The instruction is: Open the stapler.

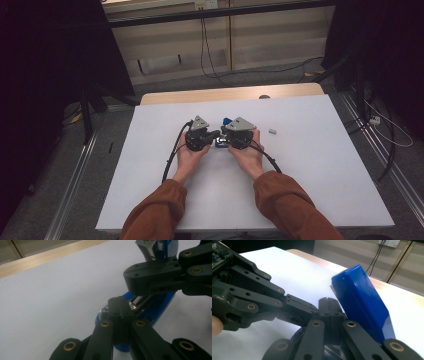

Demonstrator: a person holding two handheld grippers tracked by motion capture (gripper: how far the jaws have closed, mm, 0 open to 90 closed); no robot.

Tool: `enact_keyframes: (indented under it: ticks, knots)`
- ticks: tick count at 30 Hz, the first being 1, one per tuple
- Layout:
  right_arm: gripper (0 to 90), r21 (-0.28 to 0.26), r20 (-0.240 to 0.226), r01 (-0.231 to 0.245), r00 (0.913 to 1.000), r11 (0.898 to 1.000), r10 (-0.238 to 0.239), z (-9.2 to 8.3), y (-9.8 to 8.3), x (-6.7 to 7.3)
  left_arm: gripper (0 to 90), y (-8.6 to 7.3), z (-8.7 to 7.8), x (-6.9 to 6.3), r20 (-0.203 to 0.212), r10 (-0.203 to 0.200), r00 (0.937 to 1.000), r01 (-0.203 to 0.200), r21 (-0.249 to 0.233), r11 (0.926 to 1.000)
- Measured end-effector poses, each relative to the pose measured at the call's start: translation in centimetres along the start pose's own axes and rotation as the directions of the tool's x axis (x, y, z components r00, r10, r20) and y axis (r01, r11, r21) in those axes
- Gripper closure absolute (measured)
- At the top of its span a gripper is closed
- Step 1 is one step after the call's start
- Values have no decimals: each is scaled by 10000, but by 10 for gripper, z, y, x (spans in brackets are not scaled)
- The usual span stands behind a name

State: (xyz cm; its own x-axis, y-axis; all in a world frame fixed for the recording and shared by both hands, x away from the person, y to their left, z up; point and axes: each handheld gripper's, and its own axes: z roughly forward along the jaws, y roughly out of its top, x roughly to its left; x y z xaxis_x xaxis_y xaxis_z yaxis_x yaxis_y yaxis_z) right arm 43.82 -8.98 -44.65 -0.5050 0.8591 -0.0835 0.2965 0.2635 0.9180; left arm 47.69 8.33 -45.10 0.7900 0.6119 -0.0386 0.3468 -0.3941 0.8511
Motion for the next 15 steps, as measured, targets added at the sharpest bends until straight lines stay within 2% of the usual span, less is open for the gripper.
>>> enact_keyframes:
  ticks: [6, 15]
  knots:
    - [900, -157, 123, -104, 9999, 9998, 106, -4, 1, -3, 900, 0, 0, -1, -54, -1, 10000, 1, -15, 10000]
    - [900, -151, 191, 27, 9998, 9999, -25, -6, 1, -3, 900, -1, 0, 0, -80, 44, 10000, -45, -38, 10000]
